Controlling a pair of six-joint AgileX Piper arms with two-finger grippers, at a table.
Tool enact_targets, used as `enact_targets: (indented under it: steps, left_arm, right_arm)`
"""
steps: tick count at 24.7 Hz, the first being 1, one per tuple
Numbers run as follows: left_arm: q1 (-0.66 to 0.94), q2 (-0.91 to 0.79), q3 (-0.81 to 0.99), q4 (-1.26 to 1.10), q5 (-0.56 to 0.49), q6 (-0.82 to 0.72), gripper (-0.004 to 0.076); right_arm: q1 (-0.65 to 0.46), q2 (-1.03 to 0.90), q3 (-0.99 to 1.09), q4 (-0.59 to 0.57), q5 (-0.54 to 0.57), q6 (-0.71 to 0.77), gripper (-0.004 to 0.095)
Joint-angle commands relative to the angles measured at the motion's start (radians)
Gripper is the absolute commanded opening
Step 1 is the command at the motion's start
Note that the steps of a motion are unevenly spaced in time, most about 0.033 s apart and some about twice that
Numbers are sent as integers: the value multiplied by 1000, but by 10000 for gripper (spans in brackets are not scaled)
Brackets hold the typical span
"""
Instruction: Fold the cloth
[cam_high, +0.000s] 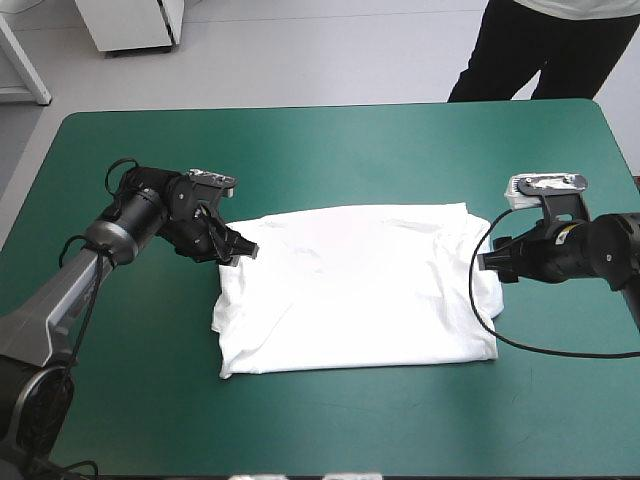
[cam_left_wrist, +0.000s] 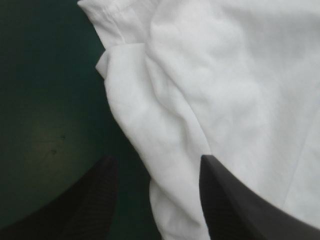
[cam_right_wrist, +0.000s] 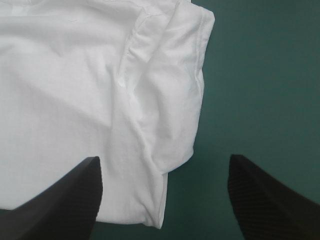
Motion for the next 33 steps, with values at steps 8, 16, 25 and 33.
enact_targets:
  steps: [8,16,25,33]
  left_arm:
    - [52,55,-31,-9,-17,-29,376]
    - [59,155,-31,-77,-21,8,376]
    - [59,234,-31,-138,-5,14,65]
    - [56,181,-31,-181,34,38,-10]
  right_arm:
    - [38,-16,-35,-75,-55,8,661]
    - [49,-16,-35,-84,-52,25,661]
    - [52,-16,-35,-84,-39,32,661]
    - [52,-16,-35,-84,-36,37,661]
